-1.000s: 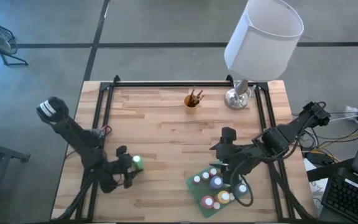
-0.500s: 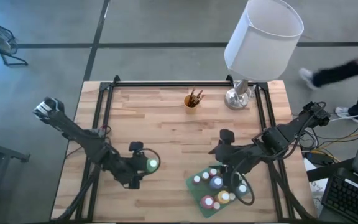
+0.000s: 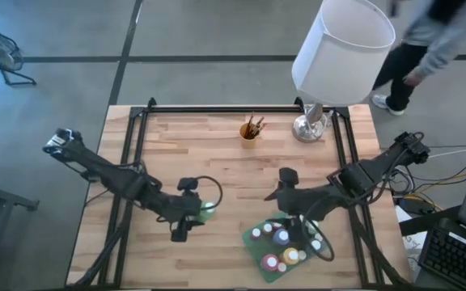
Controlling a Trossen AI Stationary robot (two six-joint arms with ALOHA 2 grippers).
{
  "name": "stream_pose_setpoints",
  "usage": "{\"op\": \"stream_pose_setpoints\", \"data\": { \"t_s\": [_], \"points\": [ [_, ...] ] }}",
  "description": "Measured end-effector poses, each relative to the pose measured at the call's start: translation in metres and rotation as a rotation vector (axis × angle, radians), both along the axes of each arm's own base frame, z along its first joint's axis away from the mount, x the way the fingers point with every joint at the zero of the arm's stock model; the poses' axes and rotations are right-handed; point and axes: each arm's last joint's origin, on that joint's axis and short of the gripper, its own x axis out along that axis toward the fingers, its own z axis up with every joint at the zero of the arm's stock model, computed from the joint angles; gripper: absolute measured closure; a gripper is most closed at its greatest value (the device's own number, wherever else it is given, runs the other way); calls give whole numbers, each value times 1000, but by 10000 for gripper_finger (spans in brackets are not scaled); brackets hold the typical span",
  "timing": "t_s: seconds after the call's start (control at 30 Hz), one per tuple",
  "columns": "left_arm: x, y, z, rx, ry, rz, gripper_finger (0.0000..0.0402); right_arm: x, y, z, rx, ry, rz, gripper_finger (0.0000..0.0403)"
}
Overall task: Pick & Place Paint Supplies
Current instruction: Put the big green paint bottle into the green bin
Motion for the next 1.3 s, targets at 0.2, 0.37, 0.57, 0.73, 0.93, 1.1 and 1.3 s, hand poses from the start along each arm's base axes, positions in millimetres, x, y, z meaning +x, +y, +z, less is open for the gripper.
{"op": "stream_pose_setpoints", "data": {
  "t_s": [0.2,0.37,0.57,0.73,0.93,1.1,1.3],
  "points": [
    [11,-4,6,23,-15,-48,184,3,-2,2,11,-20,17,126],
    [28,-6,7,56,14,-108,184,13,-8,8,53,-81,57,118],
    [49,0,4,94,93,-87,184,20,-15,7,69,-82,75,126],
    [66,4,6,86,104,-67,184,30,-13,-3,44,-63,65,142],
    [82,6,13,75,93,-52,184,45,-13,-19,14,-12,41,154],
    [89,5,18,89,88,-60,184,47,-15,-19,-11,-25,3,153],
    [101,11,17,104,91,-47,184,48,-16,-19,-15,-33,-4,134]
  ]
}}
